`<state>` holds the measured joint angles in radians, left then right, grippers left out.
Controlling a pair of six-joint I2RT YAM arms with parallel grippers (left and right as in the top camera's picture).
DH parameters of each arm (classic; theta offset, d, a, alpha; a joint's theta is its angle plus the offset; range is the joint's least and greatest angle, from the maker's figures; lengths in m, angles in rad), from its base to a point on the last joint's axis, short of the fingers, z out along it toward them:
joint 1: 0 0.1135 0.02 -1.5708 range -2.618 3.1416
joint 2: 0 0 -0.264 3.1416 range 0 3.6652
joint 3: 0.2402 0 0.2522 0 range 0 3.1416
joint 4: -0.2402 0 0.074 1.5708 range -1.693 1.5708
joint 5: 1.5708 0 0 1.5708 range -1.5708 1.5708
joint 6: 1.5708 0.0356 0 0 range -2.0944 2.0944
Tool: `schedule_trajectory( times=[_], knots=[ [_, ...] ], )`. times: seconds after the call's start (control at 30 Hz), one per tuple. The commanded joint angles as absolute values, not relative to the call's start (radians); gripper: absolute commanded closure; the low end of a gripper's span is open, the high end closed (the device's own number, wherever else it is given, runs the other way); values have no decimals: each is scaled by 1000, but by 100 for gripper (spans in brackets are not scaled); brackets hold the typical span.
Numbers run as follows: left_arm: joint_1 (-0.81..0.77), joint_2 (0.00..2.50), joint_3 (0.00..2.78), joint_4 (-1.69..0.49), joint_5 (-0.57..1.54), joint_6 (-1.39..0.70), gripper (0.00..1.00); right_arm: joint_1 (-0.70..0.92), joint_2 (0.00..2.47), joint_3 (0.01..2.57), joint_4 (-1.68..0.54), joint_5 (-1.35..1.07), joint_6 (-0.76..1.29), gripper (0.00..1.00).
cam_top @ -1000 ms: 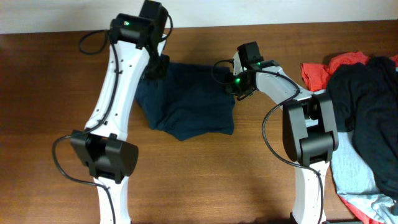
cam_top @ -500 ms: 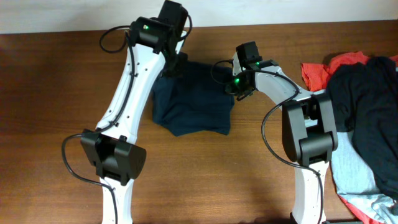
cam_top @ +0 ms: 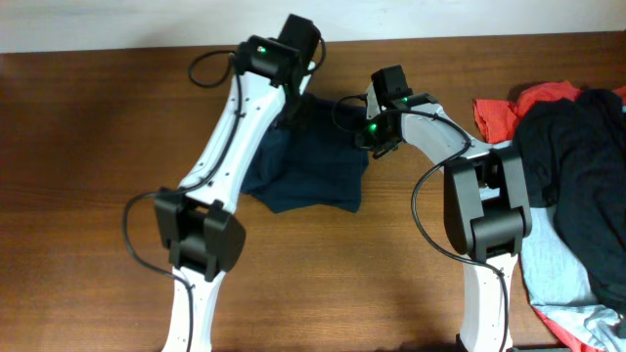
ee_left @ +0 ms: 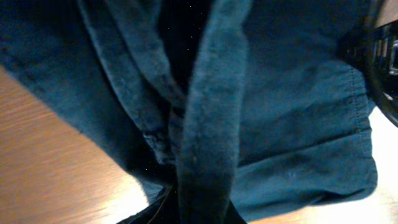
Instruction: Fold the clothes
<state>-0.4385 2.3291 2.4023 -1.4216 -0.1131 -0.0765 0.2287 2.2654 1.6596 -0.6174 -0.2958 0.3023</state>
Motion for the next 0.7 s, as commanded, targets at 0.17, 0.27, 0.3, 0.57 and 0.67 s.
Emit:
schedule_trajectory(
  times=[0.17, 0.27, 0.3, 0.57, 0.67],
  knots=[
    [-452, 2362, 2423, -1405, -62, -97, 100, 235, 2283, 1636, -657, -242, 293, 96],
    [-452, 2362, 2423, -1405, -24, -97, 100, 234, 2283, 1637, -652, -260, 292, 96],
    [-452, 2362, 2423, -1403, -12, -97, 100, 234, 2282, 1637, -649, -261, 292, 96],
    [-452, 2362, 2423, -1364, 64, -97, 74, 234, 2282, 1637, -656, -257, 292, 96],
    [-452, 2362, 2424, -1348, 105, -97, 48, 234, 2282, 1638, -654, -257, 292, 96]
  ],
)
